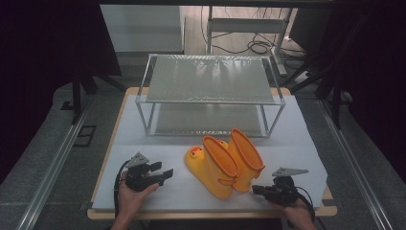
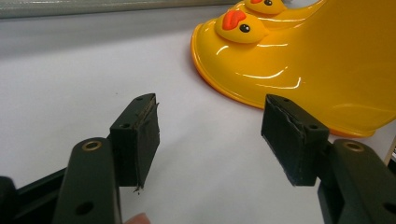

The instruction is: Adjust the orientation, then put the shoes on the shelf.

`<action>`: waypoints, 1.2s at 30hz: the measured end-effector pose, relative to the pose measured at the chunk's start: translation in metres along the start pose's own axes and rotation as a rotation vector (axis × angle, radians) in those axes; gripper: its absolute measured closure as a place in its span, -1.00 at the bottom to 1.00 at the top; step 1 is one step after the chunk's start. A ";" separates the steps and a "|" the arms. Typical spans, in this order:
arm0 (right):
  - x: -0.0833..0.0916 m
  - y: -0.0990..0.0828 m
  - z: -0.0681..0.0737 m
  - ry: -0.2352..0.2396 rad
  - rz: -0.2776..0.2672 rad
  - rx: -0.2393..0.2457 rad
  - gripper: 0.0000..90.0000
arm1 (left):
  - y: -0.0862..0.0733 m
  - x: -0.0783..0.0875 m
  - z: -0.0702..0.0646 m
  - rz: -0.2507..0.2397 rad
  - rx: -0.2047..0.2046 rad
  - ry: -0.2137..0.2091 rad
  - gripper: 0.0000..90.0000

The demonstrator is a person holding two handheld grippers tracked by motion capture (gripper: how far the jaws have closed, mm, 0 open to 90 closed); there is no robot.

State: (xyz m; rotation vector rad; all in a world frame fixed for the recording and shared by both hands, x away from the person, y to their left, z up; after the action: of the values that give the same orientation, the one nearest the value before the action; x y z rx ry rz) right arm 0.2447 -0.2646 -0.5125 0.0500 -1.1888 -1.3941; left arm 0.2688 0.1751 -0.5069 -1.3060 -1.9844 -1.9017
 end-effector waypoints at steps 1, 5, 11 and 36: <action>-0.003 0.000 0.003 0.007 0.001 0.005 0.99 | 0.000 0.000 -0.001 0.002 -0.003 -0.001 -0.18; -0.008 0.005 0.001 0.005 -0.001 0.002 1.00 | 0.001 0.000 -0.003 -0.001 -0.007 -0.005 -0.19; -0.013 0.008 0.000 0.015 -0.005 0.003 0.99 | 0.000 -0.001 -0.002 0.001 -0.002 -0.003 -0.19; 0.104 0.135 0.028 0.053 -0.108 0.090 -0.09 | 0.002 0.003 0.000 -0.011 0.007 -0.008 -0.19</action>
State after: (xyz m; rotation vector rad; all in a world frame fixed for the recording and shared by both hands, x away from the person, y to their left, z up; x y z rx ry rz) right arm 0.2954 -0.2903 -0.3492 0.2156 -1.2187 -1.4240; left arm 0.2682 0.1765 -0.5036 -1.3053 -2.0048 -1.8952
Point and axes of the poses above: each handheld gripper's, and its own axes: x roughly backward along the jaws, y roughly out of its top, z roughly to its left, the point moved 1 cm from there along -x, roughly forward along the jaws, and after that the axes turned 10 degrees about y, right-handed, at the moved point
